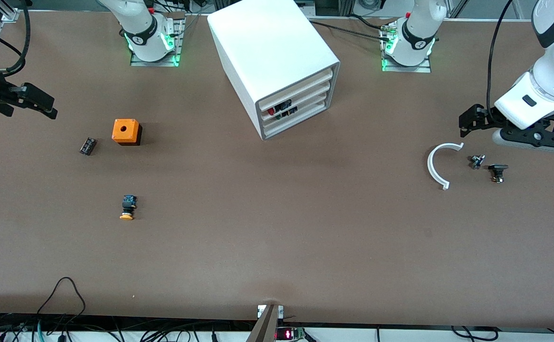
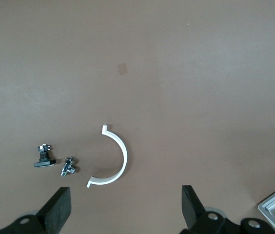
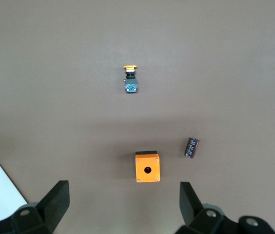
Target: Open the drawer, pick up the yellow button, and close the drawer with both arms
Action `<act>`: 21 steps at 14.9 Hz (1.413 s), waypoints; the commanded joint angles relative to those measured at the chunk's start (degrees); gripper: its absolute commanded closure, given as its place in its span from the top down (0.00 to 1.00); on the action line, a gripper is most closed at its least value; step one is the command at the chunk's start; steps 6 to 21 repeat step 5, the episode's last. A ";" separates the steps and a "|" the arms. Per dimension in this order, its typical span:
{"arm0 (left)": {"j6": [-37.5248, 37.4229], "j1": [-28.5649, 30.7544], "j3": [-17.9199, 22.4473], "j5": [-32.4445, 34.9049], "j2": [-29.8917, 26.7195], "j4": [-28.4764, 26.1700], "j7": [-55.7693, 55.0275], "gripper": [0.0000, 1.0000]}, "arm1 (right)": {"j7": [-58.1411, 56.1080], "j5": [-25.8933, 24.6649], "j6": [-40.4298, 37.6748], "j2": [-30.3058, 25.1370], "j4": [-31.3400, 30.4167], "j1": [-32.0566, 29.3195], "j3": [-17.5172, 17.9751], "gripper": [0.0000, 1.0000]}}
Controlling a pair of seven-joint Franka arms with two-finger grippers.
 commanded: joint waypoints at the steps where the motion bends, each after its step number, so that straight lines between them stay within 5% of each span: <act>1: -0.59 0.29 -0.11 -1.38 -1.12 -0.70 -0.86 1.00 | -0.25 0.15 -0.02 -0.13 0.65 0.32 -0.33 1.00; 21: -1.29 0.29 -0.11 -3.75 -1.21 -0.53 -2.70 1.00 | -0.25 0.15 -0.11 -0.13 0.65 0.32 -0.24 1.00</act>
